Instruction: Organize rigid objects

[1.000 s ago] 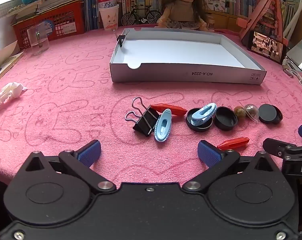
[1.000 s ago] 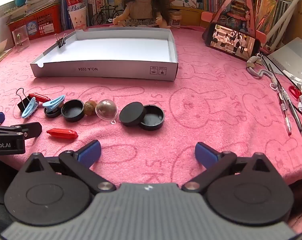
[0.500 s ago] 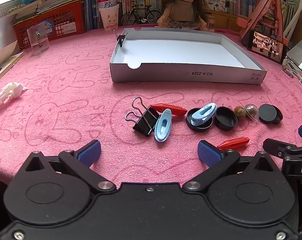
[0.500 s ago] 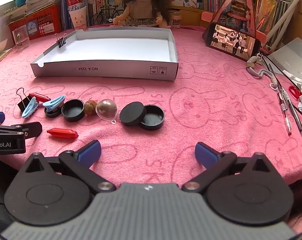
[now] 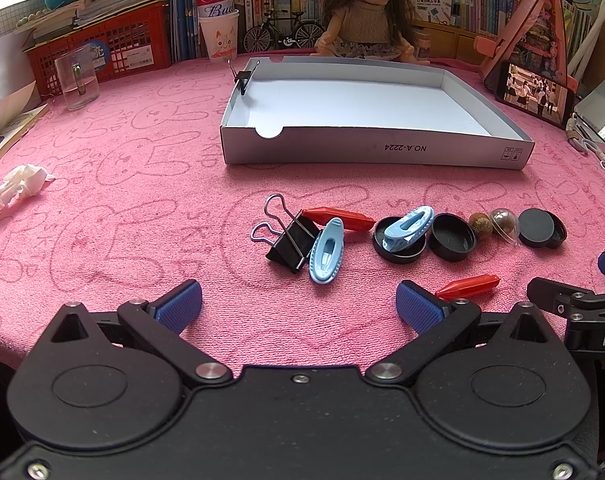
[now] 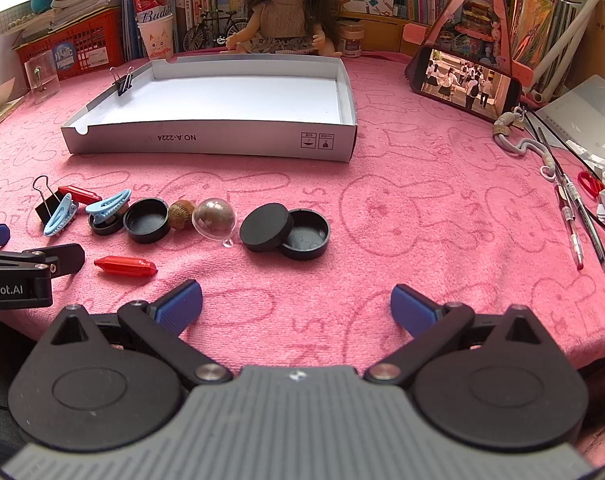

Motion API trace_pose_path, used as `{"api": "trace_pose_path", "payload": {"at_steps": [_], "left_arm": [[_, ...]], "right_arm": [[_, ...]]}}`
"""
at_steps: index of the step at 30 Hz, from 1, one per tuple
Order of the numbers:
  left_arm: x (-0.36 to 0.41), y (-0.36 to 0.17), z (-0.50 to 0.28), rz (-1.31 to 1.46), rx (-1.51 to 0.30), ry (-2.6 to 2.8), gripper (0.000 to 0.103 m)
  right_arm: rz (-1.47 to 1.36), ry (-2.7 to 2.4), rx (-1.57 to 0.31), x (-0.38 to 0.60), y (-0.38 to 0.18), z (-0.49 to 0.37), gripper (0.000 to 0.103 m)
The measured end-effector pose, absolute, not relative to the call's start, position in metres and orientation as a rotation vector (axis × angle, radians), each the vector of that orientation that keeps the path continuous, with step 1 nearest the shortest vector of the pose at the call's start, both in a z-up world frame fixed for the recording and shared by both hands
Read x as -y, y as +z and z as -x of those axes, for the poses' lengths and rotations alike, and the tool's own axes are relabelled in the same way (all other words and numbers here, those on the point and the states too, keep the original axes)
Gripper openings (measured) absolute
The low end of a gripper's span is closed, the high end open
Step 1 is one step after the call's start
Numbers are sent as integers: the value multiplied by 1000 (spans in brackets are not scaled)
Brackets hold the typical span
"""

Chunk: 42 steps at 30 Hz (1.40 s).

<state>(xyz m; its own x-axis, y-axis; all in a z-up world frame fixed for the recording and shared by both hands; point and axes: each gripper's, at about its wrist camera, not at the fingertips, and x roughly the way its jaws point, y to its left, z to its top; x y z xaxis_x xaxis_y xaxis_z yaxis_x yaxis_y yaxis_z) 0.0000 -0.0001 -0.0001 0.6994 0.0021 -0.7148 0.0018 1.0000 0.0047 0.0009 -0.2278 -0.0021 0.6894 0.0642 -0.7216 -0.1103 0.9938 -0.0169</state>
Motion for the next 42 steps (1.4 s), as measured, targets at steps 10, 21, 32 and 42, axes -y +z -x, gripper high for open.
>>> {"api": "trace_pose_path", "payload": {"at_steps": [10, 21, 32, 42], "left_arm": [[0, 0, 0, -5, -796, 0, 103], [0, 0, 0, -5, -795, 0, 103], [0, 0, 0, -5, -795, 0, 103], [-6, -4, 1, -19, -776, -30, 103]], "right_arm": [[61, 97, -804, 228, -2, -1, 103], [61, 97, -804, 228, -2, -1, 103], [61, 97, -803, 228, -2, -1, 103], [69, 123, -753, 232, -7, 5, 103]]}}
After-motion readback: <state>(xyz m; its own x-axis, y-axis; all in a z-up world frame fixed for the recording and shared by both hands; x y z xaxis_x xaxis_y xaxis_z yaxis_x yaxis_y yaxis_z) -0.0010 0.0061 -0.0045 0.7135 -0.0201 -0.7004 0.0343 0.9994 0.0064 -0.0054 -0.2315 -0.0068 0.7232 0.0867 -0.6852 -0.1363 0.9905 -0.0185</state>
